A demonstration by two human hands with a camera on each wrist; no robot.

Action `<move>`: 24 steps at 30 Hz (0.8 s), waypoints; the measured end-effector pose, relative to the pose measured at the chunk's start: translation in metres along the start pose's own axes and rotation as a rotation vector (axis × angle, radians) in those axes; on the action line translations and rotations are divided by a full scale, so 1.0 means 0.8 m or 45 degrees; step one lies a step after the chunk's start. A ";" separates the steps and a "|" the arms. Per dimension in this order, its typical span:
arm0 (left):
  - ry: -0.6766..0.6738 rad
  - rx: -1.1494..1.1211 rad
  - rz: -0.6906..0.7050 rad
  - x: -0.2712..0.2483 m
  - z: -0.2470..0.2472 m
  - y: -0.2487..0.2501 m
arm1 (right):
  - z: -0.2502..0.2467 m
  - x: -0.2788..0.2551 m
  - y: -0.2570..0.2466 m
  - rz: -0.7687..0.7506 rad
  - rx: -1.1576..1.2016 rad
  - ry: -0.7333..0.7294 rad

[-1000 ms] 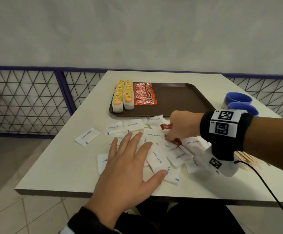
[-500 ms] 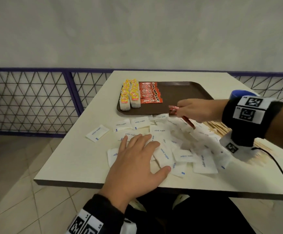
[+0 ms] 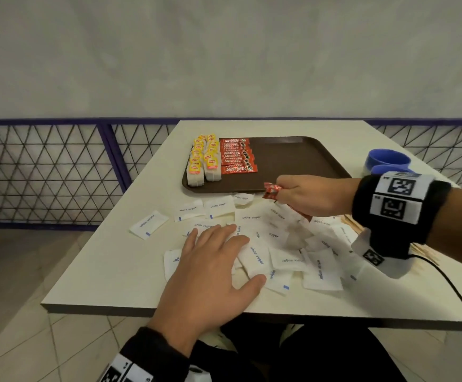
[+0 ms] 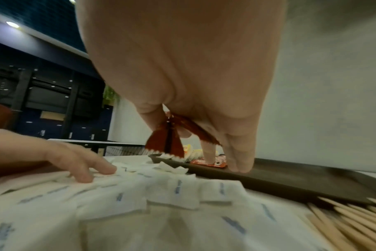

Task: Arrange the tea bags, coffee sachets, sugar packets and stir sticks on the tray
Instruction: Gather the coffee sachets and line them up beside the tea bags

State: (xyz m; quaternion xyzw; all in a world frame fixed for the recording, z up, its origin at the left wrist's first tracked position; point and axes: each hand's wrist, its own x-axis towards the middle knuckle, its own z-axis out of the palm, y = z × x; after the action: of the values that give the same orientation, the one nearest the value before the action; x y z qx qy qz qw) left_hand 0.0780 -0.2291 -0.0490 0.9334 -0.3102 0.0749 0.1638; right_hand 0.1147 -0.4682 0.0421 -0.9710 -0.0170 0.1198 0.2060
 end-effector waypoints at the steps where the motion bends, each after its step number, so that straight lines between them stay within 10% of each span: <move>1: -0.001 -0.007 -0.001 0.000 0.000 0.000 | -0.001 -0.002 0.007 0.050 0.024 -0.019; 11: 0.029 -0.017 0.045 -0.003 0.003 -0.005 | -0.023 -0.053 0.010 0.089 0.487 0.194; 18: 0.118 -0.036 0.092 -0.007 0.005 -0.005 | 0.003 -0.134 0.034 0.170 0.194 -0.223; 24: 0.343 -0.186 0.255 -0.008 -0.004 0.002 | 0.025 -0.127 0.019 0.075 0.348 -0.052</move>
State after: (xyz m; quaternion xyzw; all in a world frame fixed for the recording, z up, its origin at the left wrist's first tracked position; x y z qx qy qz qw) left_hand 0.0717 -0.2256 -0.0475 0.8650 -0.3816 0.1925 0.2629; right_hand 0.0107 -0.4824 0.0411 -0.9314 0.0240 0.1466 0.3322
